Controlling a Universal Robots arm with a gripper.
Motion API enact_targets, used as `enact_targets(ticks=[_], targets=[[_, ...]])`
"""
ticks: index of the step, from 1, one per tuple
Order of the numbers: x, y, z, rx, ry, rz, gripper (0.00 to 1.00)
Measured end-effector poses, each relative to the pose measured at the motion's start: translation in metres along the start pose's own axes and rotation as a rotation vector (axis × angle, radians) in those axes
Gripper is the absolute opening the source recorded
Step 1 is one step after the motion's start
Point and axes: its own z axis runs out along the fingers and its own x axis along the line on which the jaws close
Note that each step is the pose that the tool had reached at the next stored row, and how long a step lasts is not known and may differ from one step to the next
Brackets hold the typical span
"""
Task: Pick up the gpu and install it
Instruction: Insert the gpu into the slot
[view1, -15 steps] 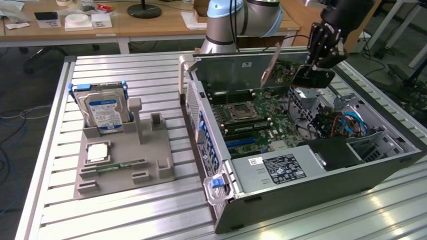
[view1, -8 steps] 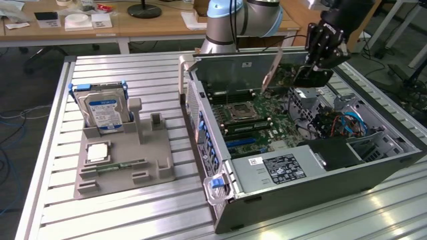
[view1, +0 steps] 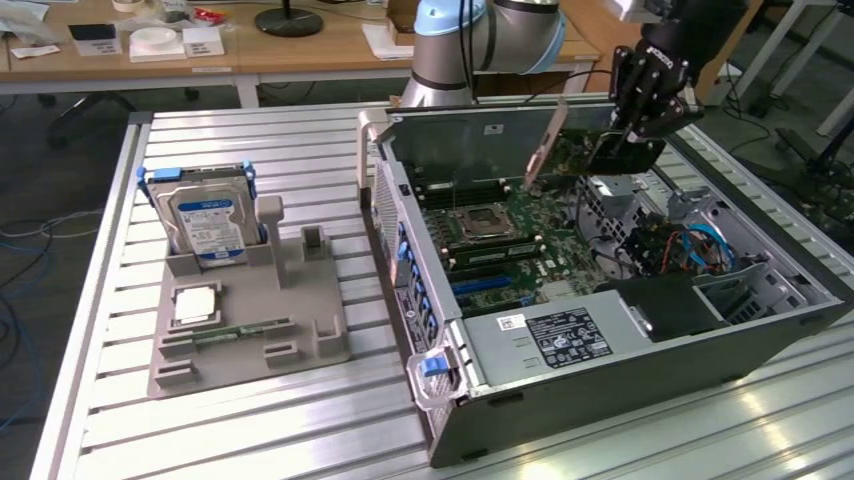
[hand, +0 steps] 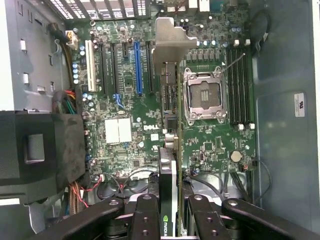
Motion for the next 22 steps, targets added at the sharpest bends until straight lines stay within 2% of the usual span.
enact_targets(ticks=[7,13,15,20,22], targets=[[0.001,0.004,0.0016,0.0373,-0.0046,-0.012,0.27],[0.001,0.0076,0.0043,0.0727,-0.0116,-0.025,0.27],[0.001,0.009,0.0048,0.0821,-0.0133,-0.029,0.27],[0.001,0.0103,0.0049,0.083,-0.0136,-0.03,0.27],[0.001,0.0135,0.0051,0.0842,-0.0136,-0.031,0.27]])
